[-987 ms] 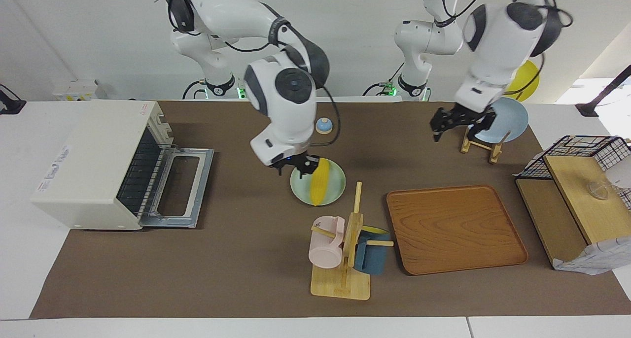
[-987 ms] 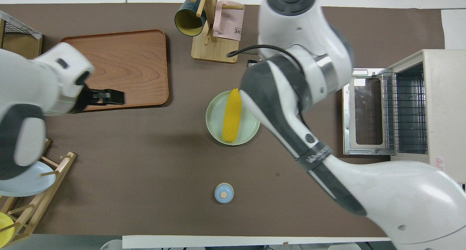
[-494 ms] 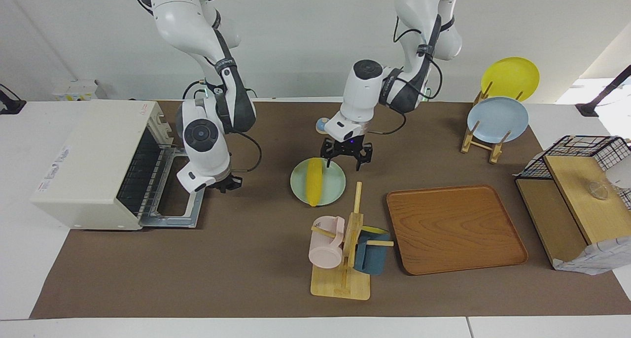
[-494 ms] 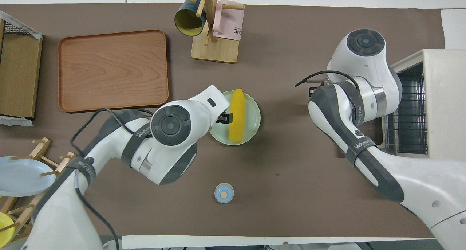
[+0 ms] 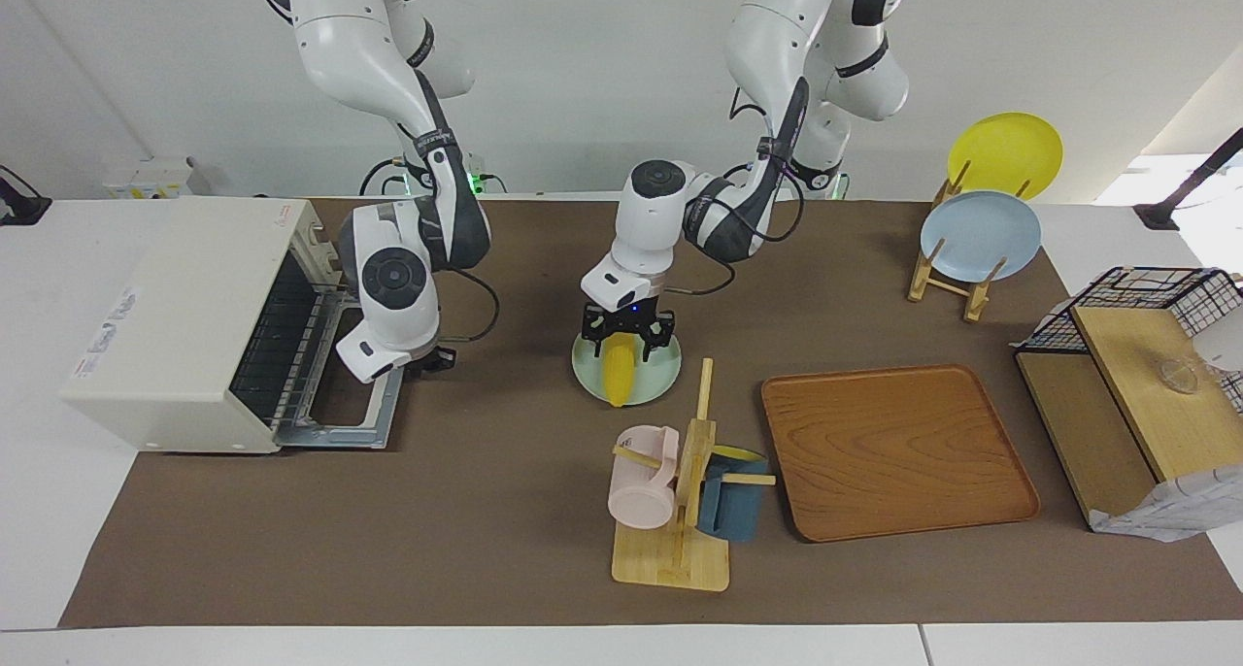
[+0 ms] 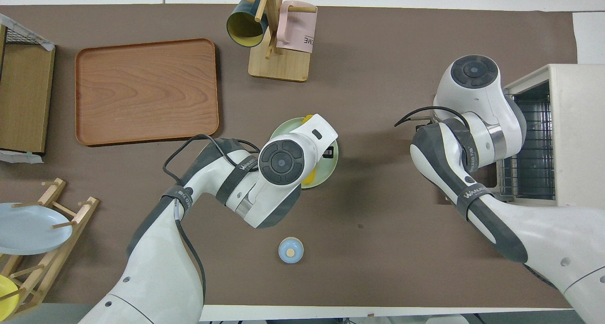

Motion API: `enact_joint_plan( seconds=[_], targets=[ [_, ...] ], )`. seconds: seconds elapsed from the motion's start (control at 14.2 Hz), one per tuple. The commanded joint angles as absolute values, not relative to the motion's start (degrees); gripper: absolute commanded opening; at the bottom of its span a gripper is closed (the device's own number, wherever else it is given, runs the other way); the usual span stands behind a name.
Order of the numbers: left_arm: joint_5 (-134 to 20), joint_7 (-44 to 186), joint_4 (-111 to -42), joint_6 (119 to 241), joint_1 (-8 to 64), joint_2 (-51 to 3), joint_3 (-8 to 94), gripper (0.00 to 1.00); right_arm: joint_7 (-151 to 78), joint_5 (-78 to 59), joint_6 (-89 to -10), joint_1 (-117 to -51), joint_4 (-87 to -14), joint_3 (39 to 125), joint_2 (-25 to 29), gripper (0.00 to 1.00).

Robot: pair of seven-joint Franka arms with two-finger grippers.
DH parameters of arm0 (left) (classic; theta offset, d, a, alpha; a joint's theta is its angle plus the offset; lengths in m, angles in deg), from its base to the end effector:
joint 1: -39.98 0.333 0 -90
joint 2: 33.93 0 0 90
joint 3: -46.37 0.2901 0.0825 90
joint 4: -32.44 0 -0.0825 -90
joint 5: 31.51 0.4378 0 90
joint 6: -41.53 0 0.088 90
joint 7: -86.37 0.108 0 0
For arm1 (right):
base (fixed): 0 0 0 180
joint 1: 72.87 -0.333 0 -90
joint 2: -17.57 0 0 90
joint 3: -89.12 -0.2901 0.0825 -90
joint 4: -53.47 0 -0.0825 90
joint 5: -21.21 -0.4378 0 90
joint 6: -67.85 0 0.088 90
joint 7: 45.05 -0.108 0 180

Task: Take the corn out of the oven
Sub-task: 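Grasp the yellow corn with the left gripper while the right gripper withdraws, then carry the corn onto the wooden tray with the left gripper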

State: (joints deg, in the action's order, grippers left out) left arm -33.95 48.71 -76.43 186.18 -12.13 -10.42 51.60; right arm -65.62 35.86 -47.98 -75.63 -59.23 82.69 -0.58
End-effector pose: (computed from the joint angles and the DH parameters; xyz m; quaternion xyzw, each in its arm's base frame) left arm 0.4633 -0.4970 0.2462 0.9917 -0.0697 0.0822 0.0699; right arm 0.6068 0.0831 0.2340 0.9874 -0.0286 -0.1006 0.1189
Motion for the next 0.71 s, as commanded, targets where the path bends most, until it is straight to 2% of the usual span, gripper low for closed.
enact_joint_plan(
  seconds=[0.0,0.14,0.35,0.49,0.63],
  targets=[
    [-34.76,47.88,-75.67,185.94,-12.67,-9.84,52.7,0.01,-64.3,39.3,-49.14,-74.28,-60.7,81.65,0.35,0.0],
    [-34.68,48.57,-72.78,178.59,-10.66,-10.98,53.58,0.0,-61.85,42.39,-47.39,-74.01,-58.96,81.65,0.17,0.0],
    [-34.41,59.61,-72.42,170.93,0.48,-14.24,53.84,0.0,-55.96,41.87,-38.01,-73.66,-50.19,81.56,-0.88,0.0],
    [-34.33,66.82,-72.67,170.63,7.08,-13.98,53.84,0.0,-53.85,41.43,-33.16,-72.79,-46.74,81.39,0.6,0.0],
    [-34.15,73.69,-72.06,173.52,14.28,-12.67,53.84,0.0,-49.72,36.54,-31.65,-70.07,-46.46,81.47,4.37,0.0]
  ],
)
